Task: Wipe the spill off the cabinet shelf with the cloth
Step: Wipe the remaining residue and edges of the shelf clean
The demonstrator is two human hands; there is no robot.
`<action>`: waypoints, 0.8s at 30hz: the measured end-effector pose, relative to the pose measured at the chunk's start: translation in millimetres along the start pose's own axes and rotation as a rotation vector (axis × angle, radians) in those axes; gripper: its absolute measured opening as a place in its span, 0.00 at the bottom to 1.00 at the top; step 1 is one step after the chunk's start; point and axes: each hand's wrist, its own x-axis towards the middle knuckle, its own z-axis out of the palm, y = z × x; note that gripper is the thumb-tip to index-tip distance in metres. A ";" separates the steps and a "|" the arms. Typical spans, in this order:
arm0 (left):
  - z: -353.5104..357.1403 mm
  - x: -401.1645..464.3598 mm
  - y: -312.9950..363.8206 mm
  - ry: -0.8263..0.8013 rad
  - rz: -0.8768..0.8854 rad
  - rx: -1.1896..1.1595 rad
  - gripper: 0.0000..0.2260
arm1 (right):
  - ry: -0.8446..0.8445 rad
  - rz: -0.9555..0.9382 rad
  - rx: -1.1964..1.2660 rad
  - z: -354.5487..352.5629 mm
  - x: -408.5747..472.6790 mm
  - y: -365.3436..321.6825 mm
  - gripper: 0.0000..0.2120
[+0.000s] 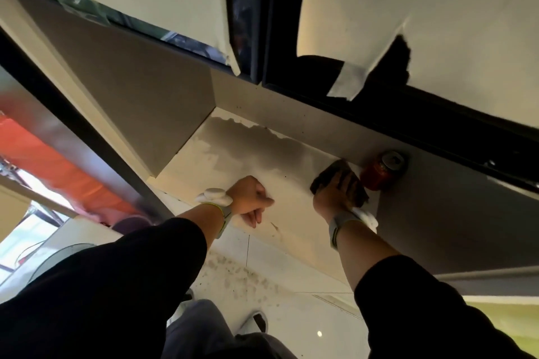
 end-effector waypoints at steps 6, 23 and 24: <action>-2.5 2.3 -1.8 -0.008 -0.011 -0.006 0.17 | 0.050 -0.016 -0.077 11.4 -5.8 -10.6 0.36; -3.1 2.6 -3.1 -0.050 0.007 -0.062 0.12 | 0.094 -0.377 -0.211 -9.6 23.4 -33.5 0.32; -3.2 2.1 -3.8 -0.054 0.004 -0.071 0.11 | 0.103 -0.387 -0.215 -8.2 23.6 -32.3 0.32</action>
